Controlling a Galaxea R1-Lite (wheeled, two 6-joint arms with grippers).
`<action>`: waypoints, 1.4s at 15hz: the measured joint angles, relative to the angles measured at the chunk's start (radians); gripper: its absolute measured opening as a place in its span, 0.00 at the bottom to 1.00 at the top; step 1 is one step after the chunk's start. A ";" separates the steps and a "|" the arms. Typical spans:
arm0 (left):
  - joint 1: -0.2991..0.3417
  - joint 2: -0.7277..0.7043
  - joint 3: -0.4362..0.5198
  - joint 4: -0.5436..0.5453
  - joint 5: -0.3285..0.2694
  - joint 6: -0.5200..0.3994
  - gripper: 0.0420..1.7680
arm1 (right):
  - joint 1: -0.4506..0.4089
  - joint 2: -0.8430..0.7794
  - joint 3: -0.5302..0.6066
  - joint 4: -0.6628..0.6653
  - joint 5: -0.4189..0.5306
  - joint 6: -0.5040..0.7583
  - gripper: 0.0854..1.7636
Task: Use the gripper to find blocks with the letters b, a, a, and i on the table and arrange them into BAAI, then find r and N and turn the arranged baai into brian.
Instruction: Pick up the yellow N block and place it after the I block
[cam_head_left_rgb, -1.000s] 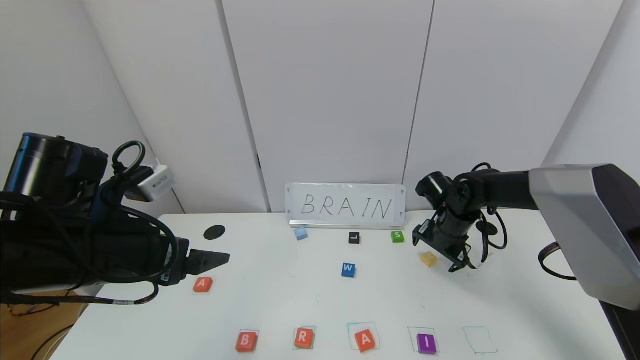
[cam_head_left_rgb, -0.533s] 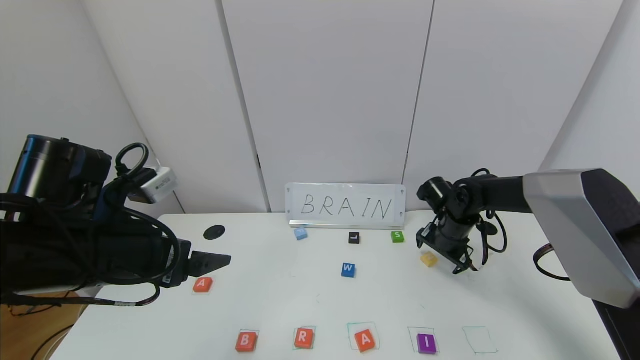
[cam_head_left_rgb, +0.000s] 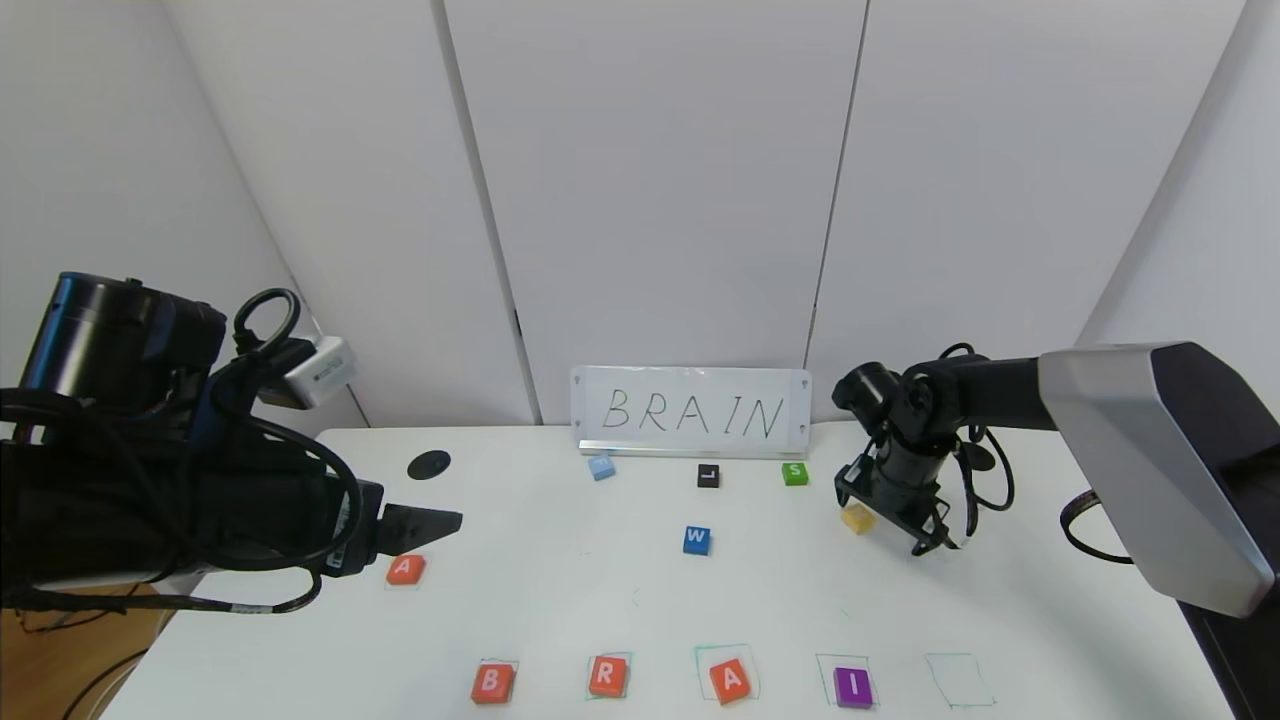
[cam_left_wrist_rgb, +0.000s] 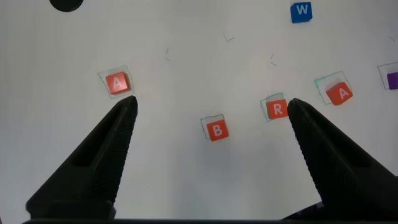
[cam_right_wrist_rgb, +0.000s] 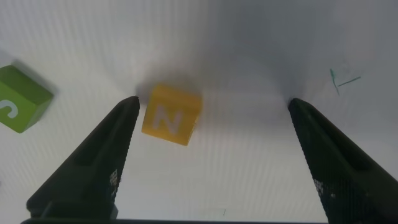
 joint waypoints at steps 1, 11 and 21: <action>0.000 0.000 0.001 0.000 0.000 0.000 0.97 | 0.000 0.000 0.000 0.004 -0.001 0.004 0.97; -0.003 0.000 0.004 0.001 0.001 0.011 0.97 | 0.013 0.001 0.000 0.016 -0.008 0.033 0.97; -0.007 0.000 0.004 0.001 0.002 0.011 0.97 | 0.011 0.002 0.000 0.017 -0.007 0.041 0.63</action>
